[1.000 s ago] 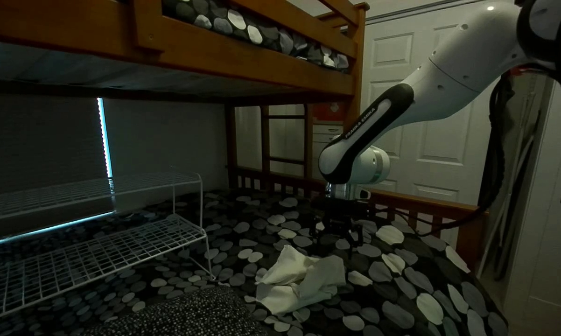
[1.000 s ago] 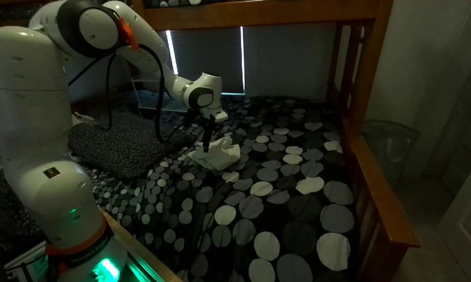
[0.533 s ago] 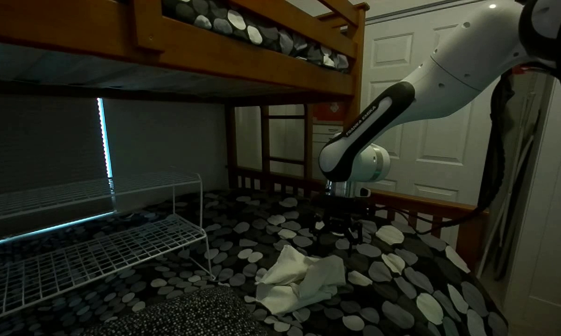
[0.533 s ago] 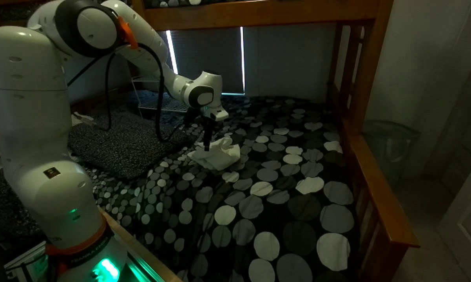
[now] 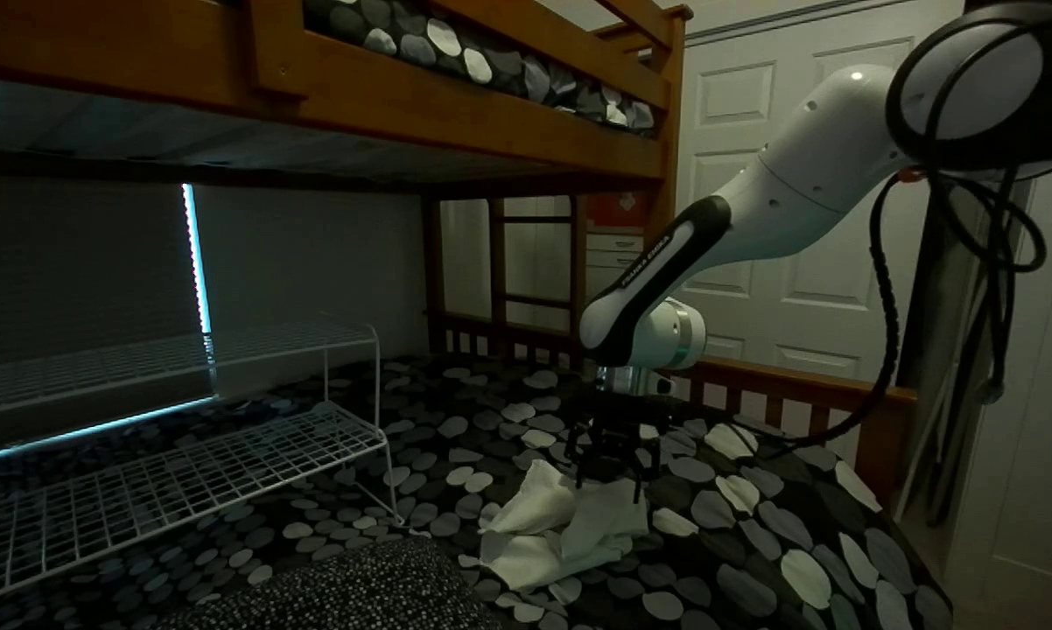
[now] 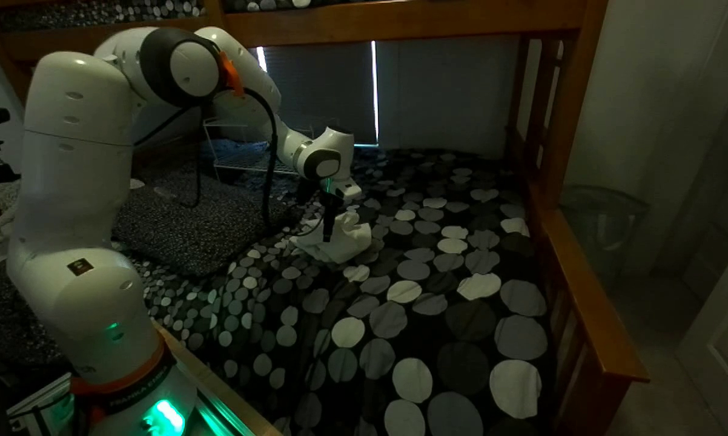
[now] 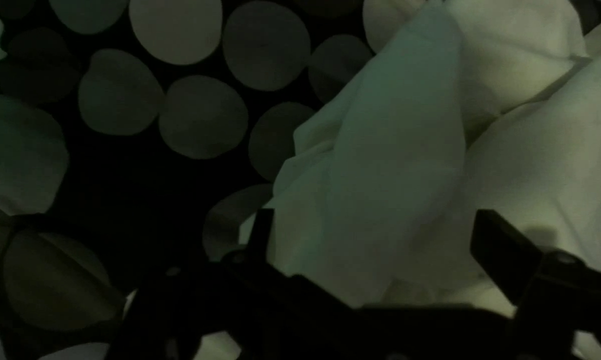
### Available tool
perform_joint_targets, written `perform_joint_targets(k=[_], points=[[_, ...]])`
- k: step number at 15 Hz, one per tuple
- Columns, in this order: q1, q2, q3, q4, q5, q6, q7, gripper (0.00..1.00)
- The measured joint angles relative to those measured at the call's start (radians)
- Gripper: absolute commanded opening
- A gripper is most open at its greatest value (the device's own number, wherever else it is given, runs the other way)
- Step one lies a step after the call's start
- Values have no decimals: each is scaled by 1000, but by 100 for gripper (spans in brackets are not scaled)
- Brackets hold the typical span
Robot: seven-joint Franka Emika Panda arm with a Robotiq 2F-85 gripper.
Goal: Put the white cloth on the pillow
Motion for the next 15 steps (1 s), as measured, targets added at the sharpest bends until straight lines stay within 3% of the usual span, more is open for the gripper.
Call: perform_joint_targets(k=[1, 2, 4, 12, 15], points=[[0, 28, 2, 20, 10, 18, -24, 99], [0, 56, 4, 39, 22, 36, -50, 75], [-1, 108, 11, 79, 52, 55, -104, 71], [-6, 216, 17, 179, 145, 46, -204, 6], [-7, 216, 11, 182, 160, 42, -199, 1]])
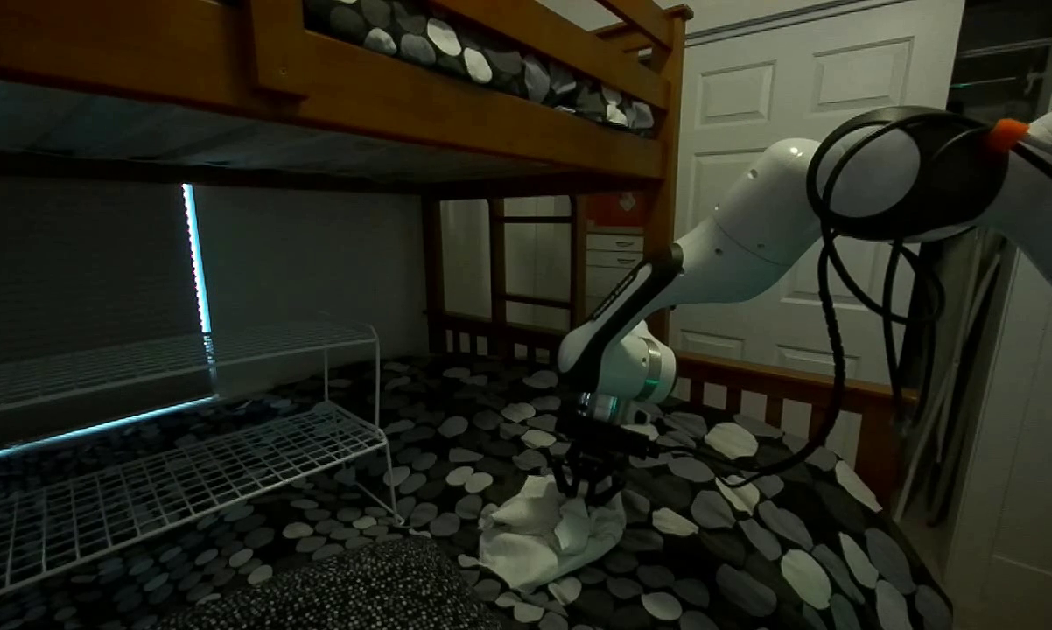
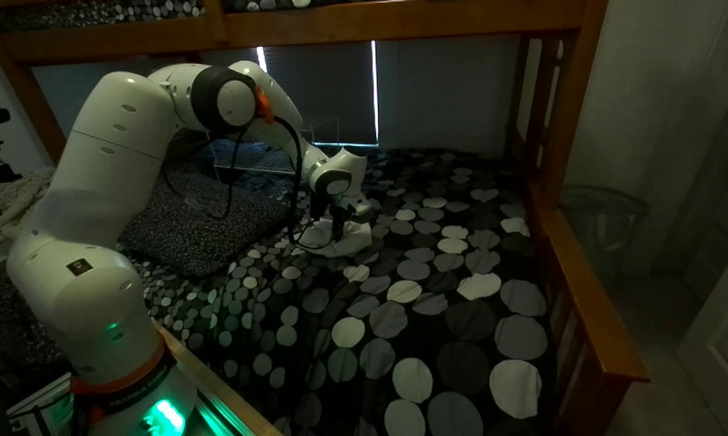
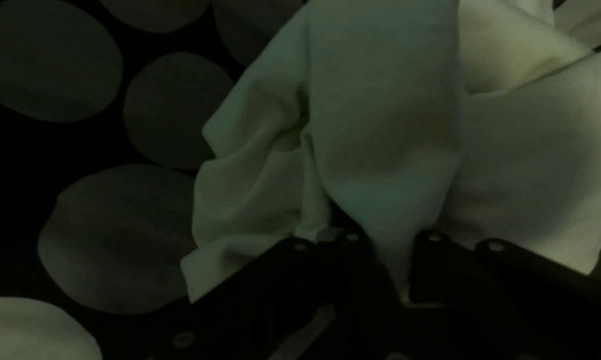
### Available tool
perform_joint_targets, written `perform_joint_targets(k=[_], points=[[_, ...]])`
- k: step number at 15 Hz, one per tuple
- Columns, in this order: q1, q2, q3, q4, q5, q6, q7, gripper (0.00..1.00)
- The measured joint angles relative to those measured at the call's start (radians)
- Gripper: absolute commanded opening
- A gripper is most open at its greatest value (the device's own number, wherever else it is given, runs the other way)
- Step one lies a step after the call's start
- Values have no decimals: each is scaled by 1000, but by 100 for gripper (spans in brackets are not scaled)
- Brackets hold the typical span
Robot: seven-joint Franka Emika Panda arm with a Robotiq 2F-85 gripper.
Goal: Put the white cloth on the pillow
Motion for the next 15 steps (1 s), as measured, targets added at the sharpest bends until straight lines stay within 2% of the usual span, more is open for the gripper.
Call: perform_joint_targets(k=[1, 6, 15], points=[[-1, -2, -2, 0, 8, -1, 4, 4], [-7, -53, -7, -3, 45, -1, 25, 3], [44, -314, 4, -82, 46, 0, 107, 3]])
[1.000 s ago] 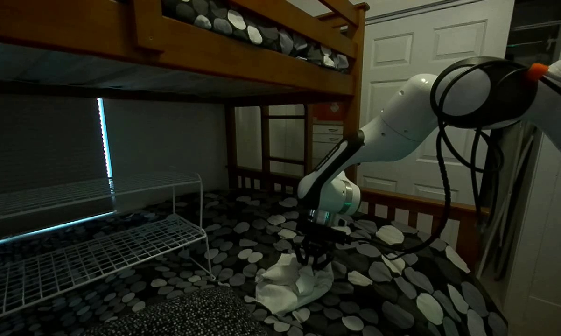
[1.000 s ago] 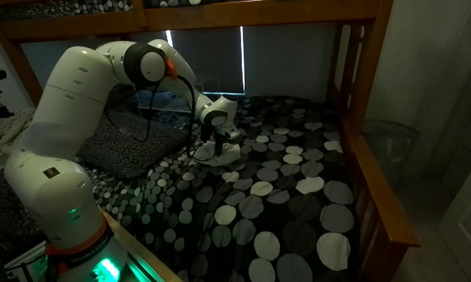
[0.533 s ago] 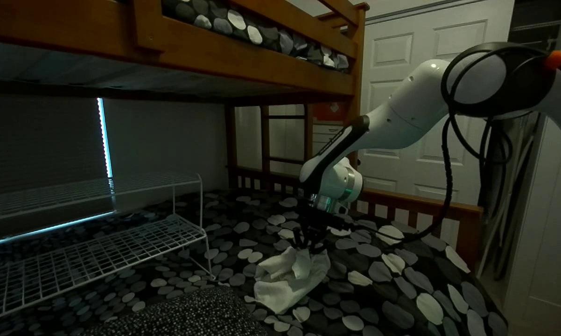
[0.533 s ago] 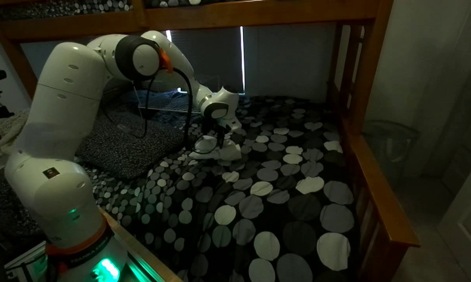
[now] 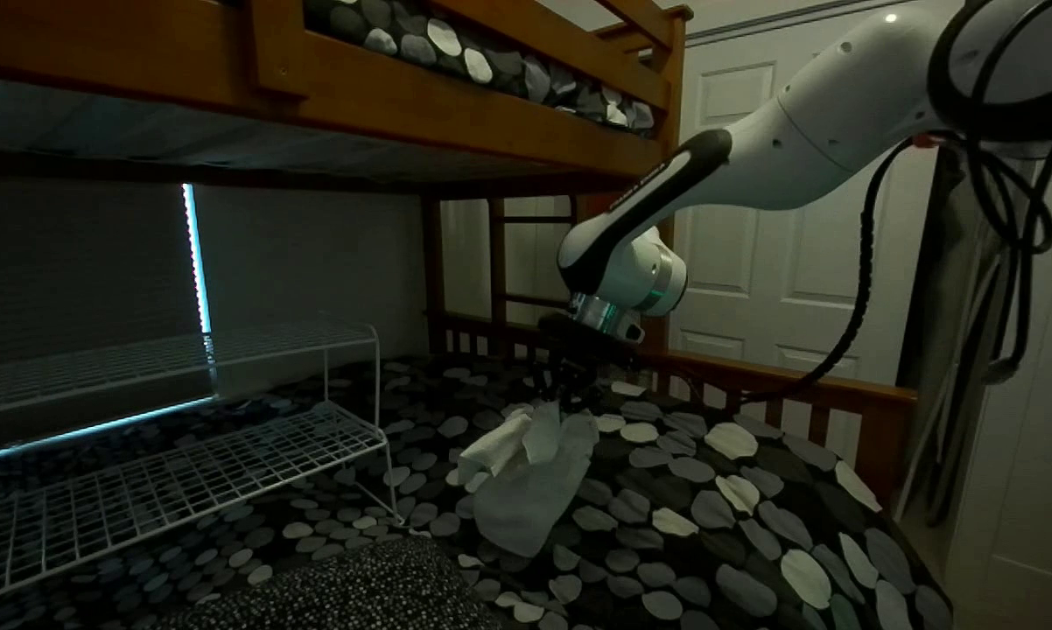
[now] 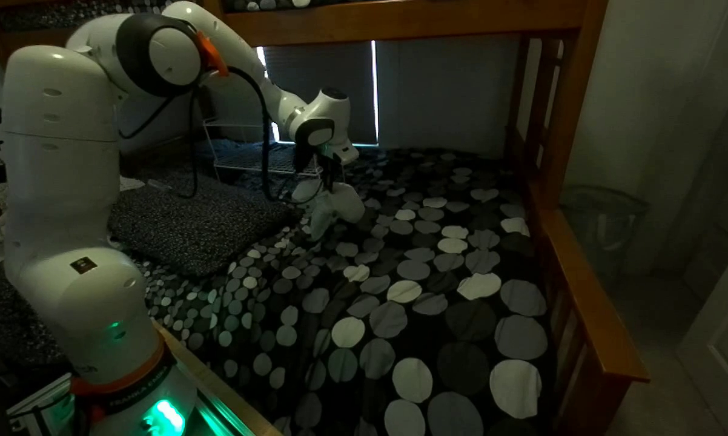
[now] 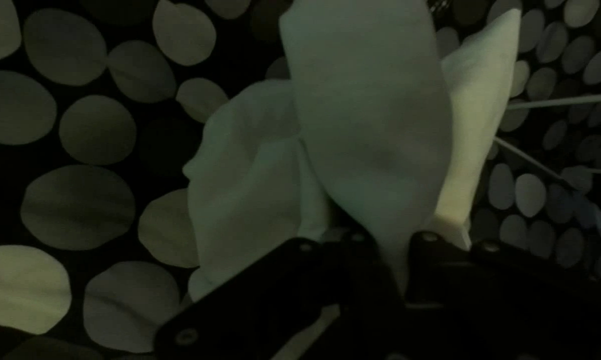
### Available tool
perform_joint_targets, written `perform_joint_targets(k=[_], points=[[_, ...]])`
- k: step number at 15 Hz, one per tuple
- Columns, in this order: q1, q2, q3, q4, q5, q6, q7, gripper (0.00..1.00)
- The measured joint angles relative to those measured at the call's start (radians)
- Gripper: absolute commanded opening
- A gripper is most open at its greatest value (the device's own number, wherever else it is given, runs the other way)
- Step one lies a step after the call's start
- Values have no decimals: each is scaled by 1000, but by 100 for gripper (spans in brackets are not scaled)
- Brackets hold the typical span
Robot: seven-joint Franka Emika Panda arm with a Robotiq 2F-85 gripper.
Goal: Put the white cloth on the pillow
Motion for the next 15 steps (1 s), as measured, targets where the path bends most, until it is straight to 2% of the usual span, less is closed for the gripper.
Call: perform_joint_targets(k=[6, 11, 12, 15], points=[[76, -156, 76, -59, -1, 26, -39, 3], [132, -238, 156, -81, 12, 40, -174, 3], [144, -245, 173, -82, 25, 42, -215, 13], [168, -249, 207, -86, 68, 42, -311, 13]])
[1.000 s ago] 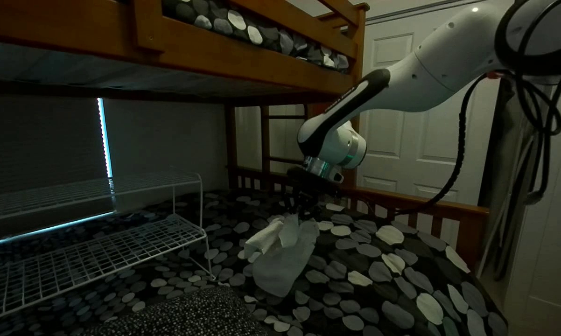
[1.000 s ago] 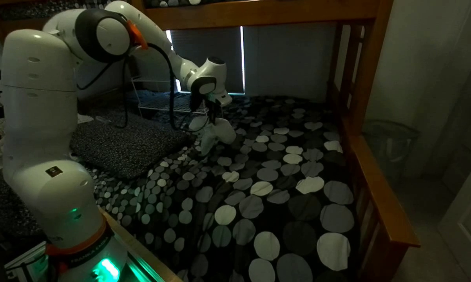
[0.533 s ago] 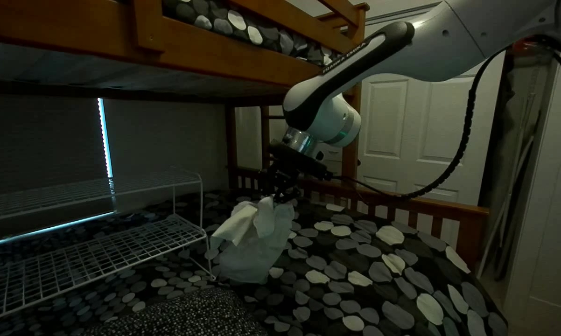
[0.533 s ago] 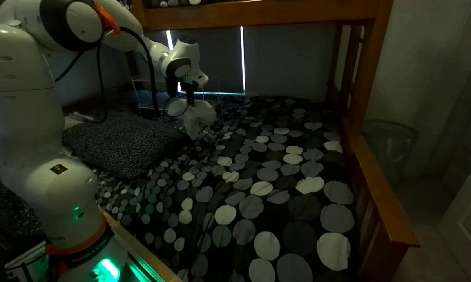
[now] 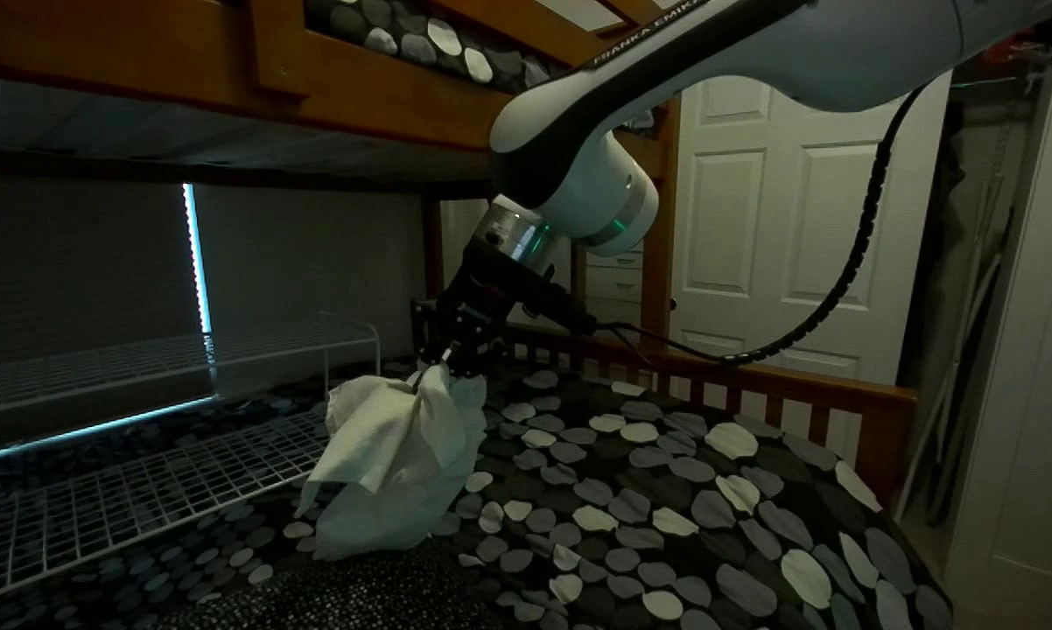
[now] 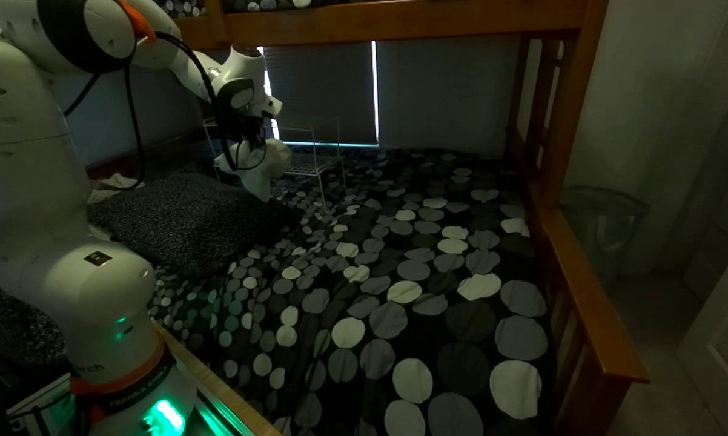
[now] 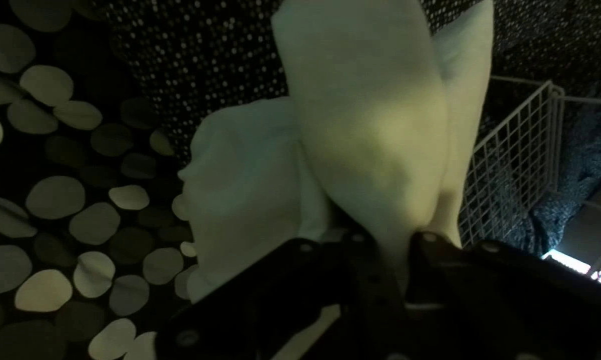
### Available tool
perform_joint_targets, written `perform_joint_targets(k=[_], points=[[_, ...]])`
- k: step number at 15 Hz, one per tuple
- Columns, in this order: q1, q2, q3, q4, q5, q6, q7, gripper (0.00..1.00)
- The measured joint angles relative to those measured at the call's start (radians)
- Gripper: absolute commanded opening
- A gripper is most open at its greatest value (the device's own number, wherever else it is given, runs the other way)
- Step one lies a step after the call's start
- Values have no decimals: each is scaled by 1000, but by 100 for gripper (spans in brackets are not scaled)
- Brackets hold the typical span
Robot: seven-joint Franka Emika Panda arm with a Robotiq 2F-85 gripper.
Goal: Put the white cloth on the pillow
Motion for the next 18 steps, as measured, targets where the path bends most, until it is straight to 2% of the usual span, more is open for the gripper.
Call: perform_joint_targets(k=[7, 8, 11, 14, 18], points=[[-2, 0, -3, -5, 3, 0, -25, 13], [-2, 0, -3, -5, 3, 0, -26, 3], [3, 12, 0, 14, -24, -10, -26, 3], [41, 92, 22, 144, -148, -92, -27, 3], [138, 247, 55, 382, -306, -193, -33, 3]])
